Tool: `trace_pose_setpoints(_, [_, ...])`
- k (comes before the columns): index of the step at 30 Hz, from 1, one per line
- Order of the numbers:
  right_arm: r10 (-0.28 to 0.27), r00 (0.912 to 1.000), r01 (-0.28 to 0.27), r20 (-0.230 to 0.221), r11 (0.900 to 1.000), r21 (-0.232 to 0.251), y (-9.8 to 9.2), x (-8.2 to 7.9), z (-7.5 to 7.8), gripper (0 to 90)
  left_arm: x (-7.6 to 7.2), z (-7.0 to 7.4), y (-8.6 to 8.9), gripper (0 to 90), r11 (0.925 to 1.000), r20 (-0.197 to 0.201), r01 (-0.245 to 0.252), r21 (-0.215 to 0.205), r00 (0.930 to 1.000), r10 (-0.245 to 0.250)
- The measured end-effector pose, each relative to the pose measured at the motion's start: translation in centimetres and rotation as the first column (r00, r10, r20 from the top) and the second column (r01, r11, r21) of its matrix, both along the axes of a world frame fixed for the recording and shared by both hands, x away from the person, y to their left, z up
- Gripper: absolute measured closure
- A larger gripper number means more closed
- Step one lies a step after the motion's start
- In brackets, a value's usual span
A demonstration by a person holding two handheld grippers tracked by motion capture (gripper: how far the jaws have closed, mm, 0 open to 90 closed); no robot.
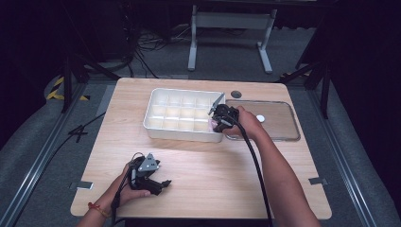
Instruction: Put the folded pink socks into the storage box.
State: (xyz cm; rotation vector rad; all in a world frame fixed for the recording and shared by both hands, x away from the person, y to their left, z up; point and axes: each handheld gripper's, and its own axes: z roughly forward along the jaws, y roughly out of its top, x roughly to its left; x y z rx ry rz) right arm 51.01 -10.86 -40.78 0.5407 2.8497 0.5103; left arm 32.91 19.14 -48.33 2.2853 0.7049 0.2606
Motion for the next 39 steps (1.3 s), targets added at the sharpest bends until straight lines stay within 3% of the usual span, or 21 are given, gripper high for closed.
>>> trace_pose_setpoints(7, [-0.034, 0.9994, 0.033, 0.011, 0.996, 0.084, -1.0, -0.2, 0.9, 67.9, 0.0, 0.1, 0.0, 14.8, 1.0000, -0.004, -0.001, 0.003, 1.0000, 0.001])
trace_pose_setpoints(26, [-0.081, 0.9930, 0.066, 0.086, 0.984, 0.168, -1.7, -1.5, 2.5, 54.6, 0.0, 0.0, 0.0, 14.7, 1.0000, -0.001, 0.001, 0.002, 1.0000, -0.001])
trace_pose_setpoints(30, [-0.103, 0.9892, 0.078, 0.104, 0.972, 0.222, -2.1, -2.0, 2.6, 50.8, 0.0, 0.0, 0.0, 14.7, 1.0000, 0.000, 0.000, -0.001, 1.0000, 0.000])
trace_pose_setpoints(39, [-0.125, 0.9832, 0.085, 0.133, 0.958, 0.273, -2.8, -2.9, 3.3, 46.4, 0.0, 0.0, 0.0, 14.6, 1.0000, 0.001, 0.003, 0.004, 1.0000, -0.003])
